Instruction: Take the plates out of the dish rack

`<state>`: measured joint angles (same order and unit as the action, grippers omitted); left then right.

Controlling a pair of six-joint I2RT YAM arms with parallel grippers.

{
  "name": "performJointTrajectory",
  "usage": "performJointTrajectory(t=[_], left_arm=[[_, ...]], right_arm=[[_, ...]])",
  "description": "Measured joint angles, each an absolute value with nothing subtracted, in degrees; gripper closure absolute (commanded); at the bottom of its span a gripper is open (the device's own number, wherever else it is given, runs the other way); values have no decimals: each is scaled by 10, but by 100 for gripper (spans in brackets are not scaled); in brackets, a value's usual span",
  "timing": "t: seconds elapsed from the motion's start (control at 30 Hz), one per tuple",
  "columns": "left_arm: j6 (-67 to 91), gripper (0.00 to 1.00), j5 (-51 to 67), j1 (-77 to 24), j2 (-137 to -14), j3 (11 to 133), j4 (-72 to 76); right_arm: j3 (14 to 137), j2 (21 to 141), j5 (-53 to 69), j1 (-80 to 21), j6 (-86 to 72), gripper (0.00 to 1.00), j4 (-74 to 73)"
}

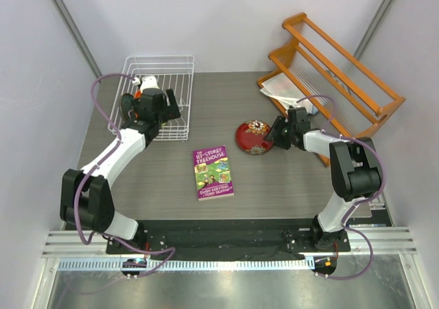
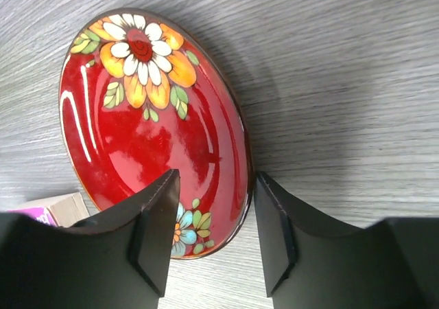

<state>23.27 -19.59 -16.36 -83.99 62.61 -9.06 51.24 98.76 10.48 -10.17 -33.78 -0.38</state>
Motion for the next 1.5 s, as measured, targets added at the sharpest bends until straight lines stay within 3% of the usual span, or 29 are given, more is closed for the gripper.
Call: performJointTrajectory(t=[0.53, 0.63, 0.67, 0.73, 0.77, 0.97, 1.13, 1.23, 1.27, 1.33, 1.37, 1.4, 1.43, 1.5], left_arm=[[205, 3, -252, -118, -950, 671, -72], [205, 11, -253, -108, -974, 685, -58], [205, 15, -254, -105, -983, 691, -55], [205, 23, -255, -100, -1002, 703, -48], [205, 28, -255, -99, -1009, 706, -43], [206, 52, -255, -97, -1032, 707, -15], [208, 58, -258, -97, -1033, 707, 1], [210, 69, -261, -97, -1033, 706, 3], [211, 80, -262, -97, -1033, 706, 2], [215, 90, -264, -97, -1033, 706, 0], [210, 100, -267, -97, -1033, 706, -3], [204, 100, -271, -97, -1033, 706, -10], [203, 100, -267, -96, -1033, 706, -11], [200, 100, -263, -96, -1032, 705, -11]], right_arm=[[552, 901, -18, -151, -285, 41, -84], [565, 881, -27, -154, -279, 44, -91], [568, 875, -29, -154, -277, 52, -93], [571, 865, -31, -154, -273, 58, -95], [572, 861, -32, -154, -271, 70, -96], [576, 856, -33, -154, -267, 85, -102], [576, 856, -32, -154, -268, 85, -107], [576, 857, -29, -155, -268, 85, -108], [576, 857, -29, -156, -268, 86, -108], [576, 858, -27, -157, -268, 93, -108], [576, 859, -26, -157, -268, 93, -109], [576, 859, -25, -158, -268, 93, -109], [576, 859, -25, -158, -268, 90, -109], [576, 859, -24, -160, -268, 72, -108]])
